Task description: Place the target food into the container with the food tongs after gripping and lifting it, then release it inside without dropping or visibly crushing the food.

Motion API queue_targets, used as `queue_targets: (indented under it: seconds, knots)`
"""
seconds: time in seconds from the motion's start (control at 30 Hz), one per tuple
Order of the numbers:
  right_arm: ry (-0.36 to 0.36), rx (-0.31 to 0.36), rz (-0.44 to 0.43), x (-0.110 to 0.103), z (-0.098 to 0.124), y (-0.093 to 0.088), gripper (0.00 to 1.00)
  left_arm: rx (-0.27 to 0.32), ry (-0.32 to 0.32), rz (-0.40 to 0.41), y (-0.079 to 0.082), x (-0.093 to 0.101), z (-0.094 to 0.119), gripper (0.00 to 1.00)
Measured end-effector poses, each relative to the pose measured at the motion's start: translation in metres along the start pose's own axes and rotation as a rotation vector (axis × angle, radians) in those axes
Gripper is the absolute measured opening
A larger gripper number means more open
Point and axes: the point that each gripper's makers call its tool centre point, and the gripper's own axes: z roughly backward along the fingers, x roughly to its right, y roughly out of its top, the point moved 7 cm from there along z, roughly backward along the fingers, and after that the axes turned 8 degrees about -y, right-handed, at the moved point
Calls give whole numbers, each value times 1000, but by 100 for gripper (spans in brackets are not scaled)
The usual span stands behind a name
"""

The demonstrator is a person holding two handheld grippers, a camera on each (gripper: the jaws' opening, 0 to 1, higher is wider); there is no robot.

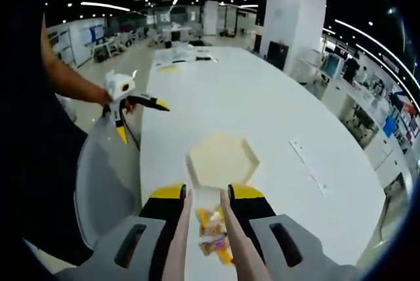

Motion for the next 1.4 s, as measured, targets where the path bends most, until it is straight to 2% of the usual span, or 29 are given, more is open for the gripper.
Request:
queue_targets:
  seconds: [0.2,0.3,0.83,1.4]
  knots:
    - [-2,-2,-2,0,-3,-2,25,-56,-29,-54,-5,8,-4,100]
    - [-2,-10,1,1,-5,-5,24,-64,-35,-49,-6,8,-4,100]
    - [-11,-35,2,3,-20,-15,25,-74,-15,-41,-10,2,-4,100]
    - [-23,-92,-3,-2,-38,-42,25,-61,3,-8,-9,0,-3,99]
